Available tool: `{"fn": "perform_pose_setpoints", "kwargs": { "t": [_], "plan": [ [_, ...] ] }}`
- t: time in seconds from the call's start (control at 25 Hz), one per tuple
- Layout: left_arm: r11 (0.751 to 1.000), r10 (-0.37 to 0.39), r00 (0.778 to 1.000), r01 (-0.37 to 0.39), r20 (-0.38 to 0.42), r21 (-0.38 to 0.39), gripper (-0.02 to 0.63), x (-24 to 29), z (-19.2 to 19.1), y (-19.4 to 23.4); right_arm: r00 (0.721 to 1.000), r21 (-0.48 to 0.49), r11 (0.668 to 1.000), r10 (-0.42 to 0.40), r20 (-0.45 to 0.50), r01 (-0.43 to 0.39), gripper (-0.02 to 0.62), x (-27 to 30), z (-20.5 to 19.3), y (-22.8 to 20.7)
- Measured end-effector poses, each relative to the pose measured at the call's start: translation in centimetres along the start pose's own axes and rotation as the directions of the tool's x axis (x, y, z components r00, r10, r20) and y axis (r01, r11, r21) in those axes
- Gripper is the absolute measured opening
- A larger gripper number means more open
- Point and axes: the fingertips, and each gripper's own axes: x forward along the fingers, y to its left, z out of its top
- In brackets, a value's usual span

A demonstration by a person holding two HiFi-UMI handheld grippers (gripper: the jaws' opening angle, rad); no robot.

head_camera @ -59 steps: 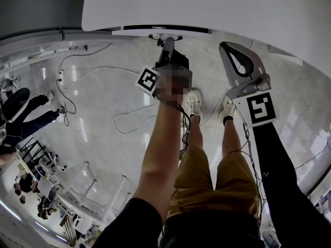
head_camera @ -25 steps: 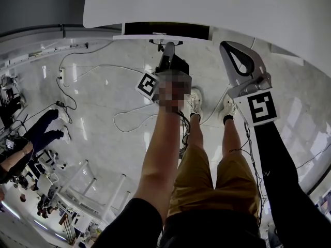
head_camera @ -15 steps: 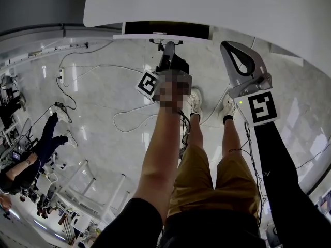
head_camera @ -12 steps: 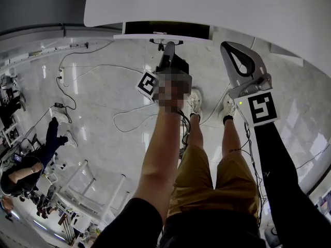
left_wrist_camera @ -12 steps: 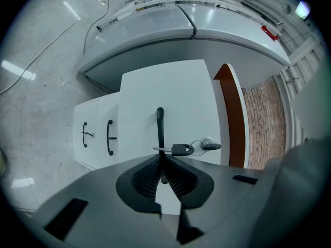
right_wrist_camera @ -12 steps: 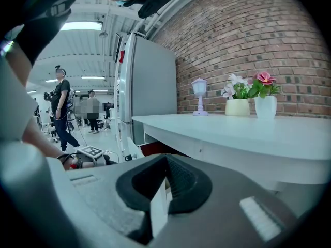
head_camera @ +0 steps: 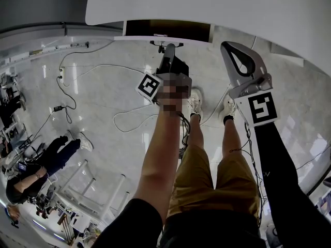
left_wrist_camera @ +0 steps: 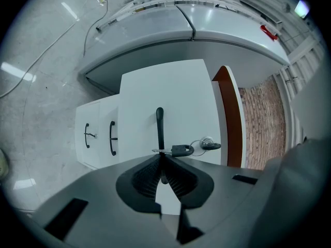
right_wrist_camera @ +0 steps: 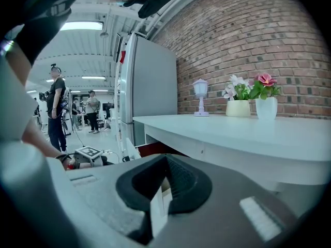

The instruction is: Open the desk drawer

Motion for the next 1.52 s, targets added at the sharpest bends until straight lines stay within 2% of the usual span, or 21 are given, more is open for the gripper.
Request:
{"fn": "perform_pose_setpoints", "kwargs": {
  "t": [0.28, 0.84, 1.52],
  "plan": [
    [1.000, 0.001, 1.000, -0.001, -0.002, 0.006, 0.026, 0.3, 0.0, 0.0, 1.000, -0.002, 1.000, 0.005, 0.001, -0.005, 0.000, 0.6, 0.2, -0.5],
    [1.000, 0.009, 1.000, -0.009, -0.004, -0.006, 0.026, -3.7, 0.0, 0.9, 1.000, -0.011, 1.000, 0.010, 0.004, -0.010, 0.000, -0.2, 0.1, 2.3],
    [1.000, 0.022, 1.000, -0.022, -0.004, -0.003, 0.026, -3.8, 0.2, 1.2, 1.000, -0.012, 1.000, 0.003, 0.003, -0.003, 0.000, 0.1, 0.1, 2.4]
  ]
}}
